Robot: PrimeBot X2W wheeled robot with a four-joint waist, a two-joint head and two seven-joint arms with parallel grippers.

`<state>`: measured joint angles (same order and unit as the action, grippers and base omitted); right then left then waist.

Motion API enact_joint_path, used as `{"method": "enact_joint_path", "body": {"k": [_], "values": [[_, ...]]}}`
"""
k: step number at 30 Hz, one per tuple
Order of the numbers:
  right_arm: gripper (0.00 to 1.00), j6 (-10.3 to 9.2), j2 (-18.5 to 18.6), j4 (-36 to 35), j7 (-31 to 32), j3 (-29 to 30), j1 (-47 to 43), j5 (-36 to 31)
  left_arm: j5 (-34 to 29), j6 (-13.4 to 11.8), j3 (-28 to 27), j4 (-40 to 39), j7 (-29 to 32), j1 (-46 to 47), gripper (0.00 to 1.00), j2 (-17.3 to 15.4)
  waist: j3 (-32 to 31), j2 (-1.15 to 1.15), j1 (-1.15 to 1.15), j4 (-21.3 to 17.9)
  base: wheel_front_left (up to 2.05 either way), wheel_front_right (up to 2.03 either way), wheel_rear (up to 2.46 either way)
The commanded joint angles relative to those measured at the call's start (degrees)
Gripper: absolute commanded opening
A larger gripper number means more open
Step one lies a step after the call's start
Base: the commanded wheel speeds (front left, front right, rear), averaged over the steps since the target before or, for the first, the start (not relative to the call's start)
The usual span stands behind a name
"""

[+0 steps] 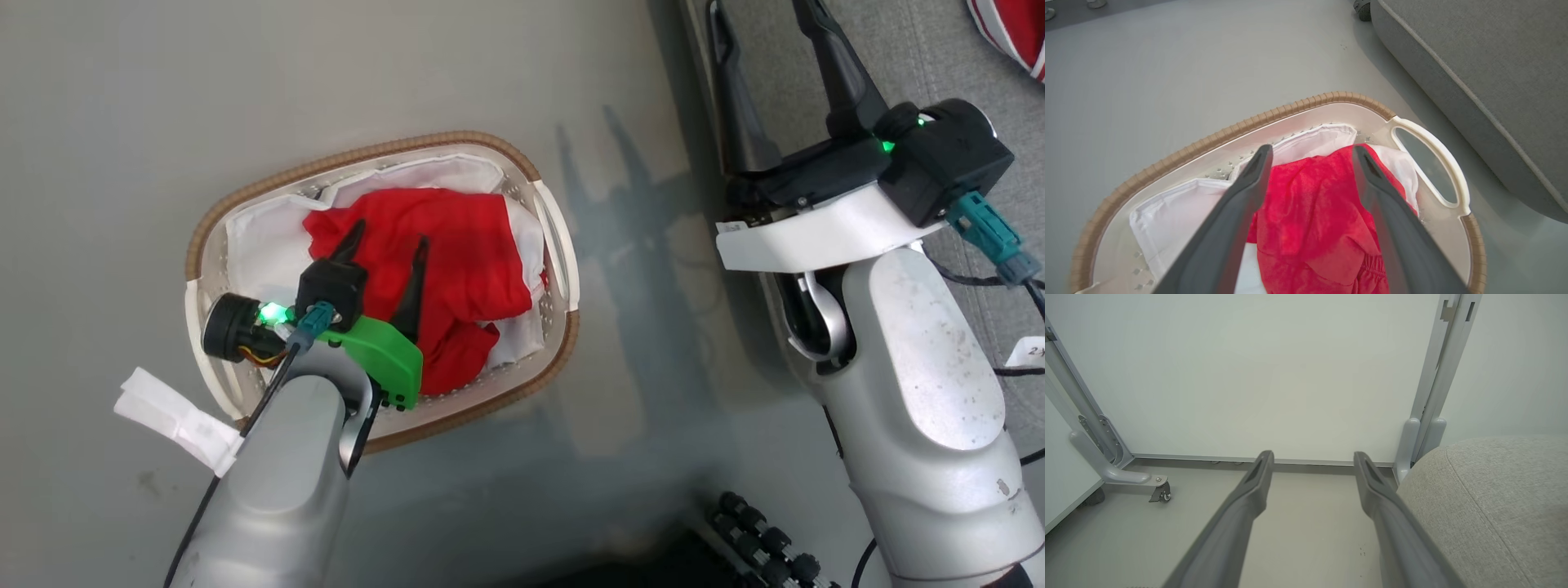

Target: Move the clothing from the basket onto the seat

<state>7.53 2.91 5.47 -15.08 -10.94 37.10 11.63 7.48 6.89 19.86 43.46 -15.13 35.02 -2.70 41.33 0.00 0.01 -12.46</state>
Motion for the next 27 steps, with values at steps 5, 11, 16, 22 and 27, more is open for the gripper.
{"method": "enact_joint_path", "body": {"k": [5,11,16,22,27], "values": [[1.0,-0.08,0.13,-1.09,-0.1,-0.52,2.72,0.04,-1.57,0.26,0.65,3.13,-0.01,3.83,1.0,-0.42,4.7,0.0,-0.01,-2.16,0.0,0.0,0.0],[1.0,-0.08,0.12,-1.58,-0.1,-0.66,3.28,0.03,-1.97,0.44,1.6,6.16,-0.01,6.38,1.0,-0.41,6.86,0.0,-0.01,-2.72,0.0,0.0,0.0],[1.0,-0.08,0.11,-1.4,-0.1,-0.54,2.73,-0.29,-1.45,0.54,3.89,10.0,-0.01,8.21,1.0,-0.38,8.32,0.0,-0.01,-3.02,0.0,0.0,0.0],[1.0,-0.08,0.12,-1.71,-0.1,-0.74,2.85,-0.23,0.04,0.62,6.81,14.86,-0.01,10.72,1.0,-0.41,9.86,0.0,-0.01,-3.67,0.0,0.0,0.0],[1.0,-0.08,0.12,-1.98,-0.1,-0.73,3.62,0.27,1.7,0.65,8.57,18.37,-0.01,12.82,1.0,-0.39,11.24,0.0,-0.01,-4.46,0.0,0.0,0.0]]}}
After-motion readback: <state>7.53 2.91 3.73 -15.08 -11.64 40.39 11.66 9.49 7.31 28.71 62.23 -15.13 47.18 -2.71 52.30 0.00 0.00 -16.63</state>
